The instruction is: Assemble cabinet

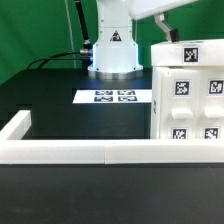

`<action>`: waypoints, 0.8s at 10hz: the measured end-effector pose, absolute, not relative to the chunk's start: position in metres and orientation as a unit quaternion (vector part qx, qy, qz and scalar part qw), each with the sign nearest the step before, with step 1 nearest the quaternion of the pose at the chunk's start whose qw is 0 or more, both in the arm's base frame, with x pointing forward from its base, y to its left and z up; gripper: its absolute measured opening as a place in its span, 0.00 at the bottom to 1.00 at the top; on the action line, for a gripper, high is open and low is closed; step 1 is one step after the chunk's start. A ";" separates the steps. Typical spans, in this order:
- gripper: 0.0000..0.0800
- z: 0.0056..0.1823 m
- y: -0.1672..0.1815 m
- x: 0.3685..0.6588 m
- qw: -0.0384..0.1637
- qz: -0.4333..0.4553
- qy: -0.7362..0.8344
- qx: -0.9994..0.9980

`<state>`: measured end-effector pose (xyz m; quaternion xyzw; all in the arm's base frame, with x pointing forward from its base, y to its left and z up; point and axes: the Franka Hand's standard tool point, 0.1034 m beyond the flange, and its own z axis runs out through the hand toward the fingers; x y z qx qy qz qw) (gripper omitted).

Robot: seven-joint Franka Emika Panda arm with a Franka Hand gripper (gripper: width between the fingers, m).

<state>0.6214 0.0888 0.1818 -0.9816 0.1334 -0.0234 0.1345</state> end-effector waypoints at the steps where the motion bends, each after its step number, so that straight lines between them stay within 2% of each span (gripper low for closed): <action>1: 1.00 0.181 0.089 0.621 0.130 -0.028 0.095 -0.986; 5: 1.00 0.180 0.085 0.621 0.122 -0.042 -0.017 -0.992; 8: 1.00 0.178 0.082 0.620 0.086 -0.053 -0.197 -0.975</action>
Offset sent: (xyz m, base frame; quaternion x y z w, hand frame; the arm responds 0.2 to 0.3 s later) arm 0.0000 0.0000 0.0000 0.0000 0.0000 -0.1938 0.9810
